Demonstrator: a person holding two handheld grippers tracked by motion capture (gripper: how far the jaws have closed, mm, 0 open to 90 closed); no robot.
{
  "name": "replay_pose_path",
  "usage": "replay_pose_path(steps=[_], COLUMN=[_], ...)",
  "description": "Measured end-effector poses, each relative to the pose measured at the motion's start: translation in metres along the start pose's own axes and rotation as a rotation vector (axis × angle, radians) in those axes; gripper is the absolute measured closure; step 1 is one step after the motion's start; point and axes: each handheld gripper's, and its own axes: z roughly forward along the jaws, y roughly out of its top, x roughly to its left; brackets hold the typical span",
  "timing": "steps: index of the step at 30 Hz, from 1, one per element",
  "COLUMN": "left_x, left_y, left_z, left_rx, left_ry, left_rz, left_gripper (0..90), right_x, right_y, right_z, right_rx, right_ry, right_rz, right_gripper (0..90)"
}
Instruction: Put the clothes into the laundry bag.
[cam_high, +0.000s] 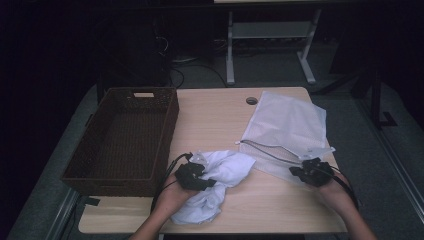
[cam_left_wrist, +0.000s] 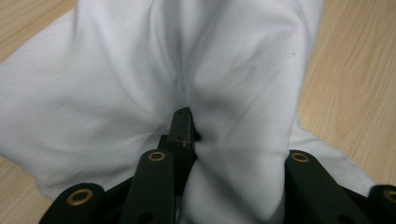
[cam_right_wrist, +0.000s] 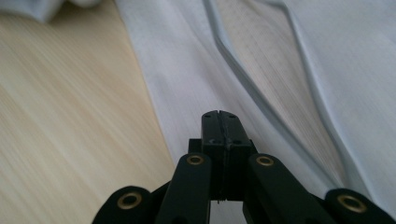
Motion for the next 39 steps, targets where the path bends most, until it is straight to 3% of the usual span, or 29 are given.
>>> replay_pose_path(steps=[4,7,18,28,33,39], left_x=[0.0,-0.001,0.001,0.001,0.001,0.001], left_y=[0.0,0.0,0.0,0.0,0.0,0.0], left_z=[0.0,0.0,0.0,0.0,0.0,0.0], left_rx=[0.001,0.002,-0.001,-0.001,-0.002,-0.002], left_ry=[0.001,0.004,-0.005,-0.006,-0.009,-0.009], left_rz=[0.001,0.004,0.004,0.003,0.002,0.001], left_gripper=[67.4,67.4,67.2,67.1,67.1,67.0], right_x=[-0.008,-0.013,-0.012,0.006,0.025,0.053], right_y=[-0.02,-0.025,-0.021,-0.003,0.007,0.015], right_z=[-0.012,-0.012,-0.003,0.01,0.017,0.023], right_rx=[0.01,0.028,0.051,0.042,0.043,0.036], right_ry=[-0.019,-0.029,0.012,0.071,0.111,0.194], right_rz=[0.045,0.064,0.034,-0.006,-0.061,-0.134], right_gripper=[89.9,89.9,89.9,89.9,89.9,89.8])
